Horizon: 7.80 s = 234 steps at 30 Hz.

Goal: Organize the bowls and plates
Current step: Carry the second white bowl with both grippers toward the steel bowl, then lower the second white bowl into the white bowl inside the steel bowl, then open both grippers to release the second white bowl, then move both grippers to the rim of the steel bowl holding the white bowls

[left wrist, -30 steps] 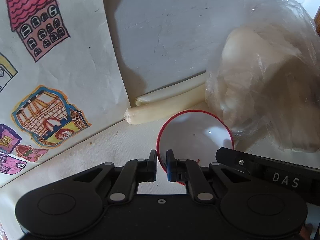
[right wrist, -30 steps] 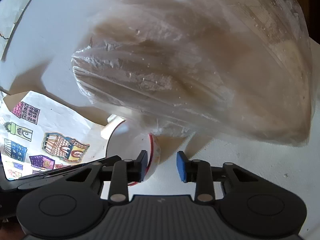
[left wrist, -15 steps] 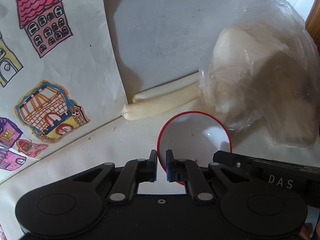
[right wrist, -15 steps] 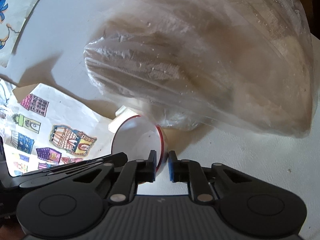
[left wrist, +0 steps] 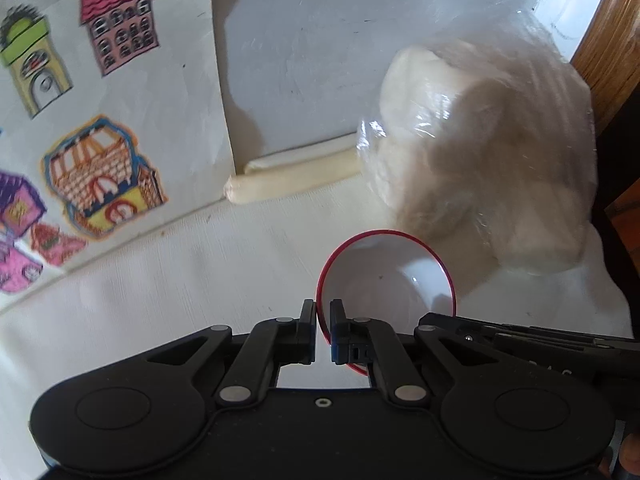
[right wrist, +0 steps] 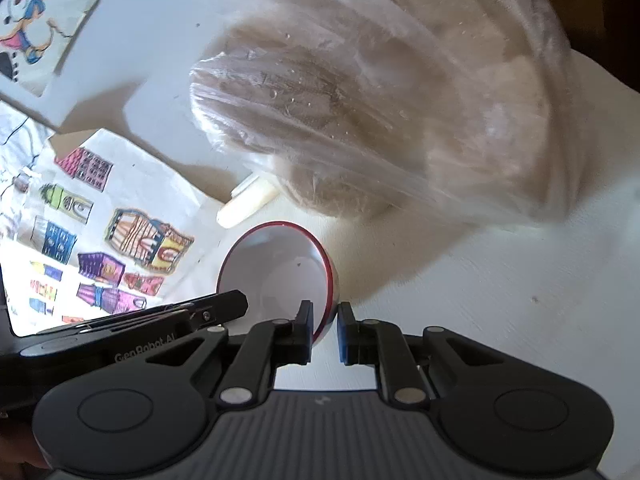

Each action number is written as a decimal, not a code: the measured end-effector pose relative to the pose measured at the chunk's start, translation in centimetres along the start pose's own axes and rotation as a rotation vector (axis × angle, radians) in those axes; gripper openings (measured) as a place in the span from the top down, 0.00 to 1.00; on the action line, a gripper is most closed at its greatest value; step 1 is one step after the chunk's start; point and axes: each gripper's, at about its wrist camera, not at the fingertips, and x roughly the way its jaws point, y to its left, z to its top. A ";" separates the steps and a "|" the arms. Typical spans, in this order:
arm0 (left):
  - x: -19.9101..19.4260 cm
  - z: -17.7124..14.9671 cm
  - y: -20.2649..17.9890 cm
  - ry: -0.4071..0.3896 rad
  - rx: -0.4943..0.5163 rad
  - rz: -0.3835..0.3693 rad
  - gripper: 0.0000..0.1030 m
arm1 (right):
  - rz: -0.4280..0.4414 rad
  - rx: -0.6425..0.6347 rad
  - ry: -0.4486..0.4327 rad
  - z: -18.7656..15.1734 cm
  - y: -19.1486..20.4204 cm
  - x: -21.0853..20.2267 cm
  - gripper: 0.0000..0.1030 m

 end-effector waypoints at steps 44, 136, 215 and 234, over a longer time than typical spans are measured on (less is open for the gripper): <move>-11.1 -11.7 0.1 -0.059 -0.239 -0.131 0.95 | 0.051 -0.329 0.126 -7.0 2.3 -13.0 0.85; -11.6 -19.6 4.4 0.209 -0.463 -0.024 0.90 | 0.071 -0.560 0.543 -12.7 7.6 -7.2 0.82; -14.6 -22.8 7.4 0.053 -0.462 0.251 0.01 | -0.249 -0.791 0.245 -11.4 6.6 -9.2 0.00; -11.9 -22.5 6.3 0.163 -0.361 0.214 0.01 | -0.263 -0.835 0.316 -12.3 6.7 -8.1 0.00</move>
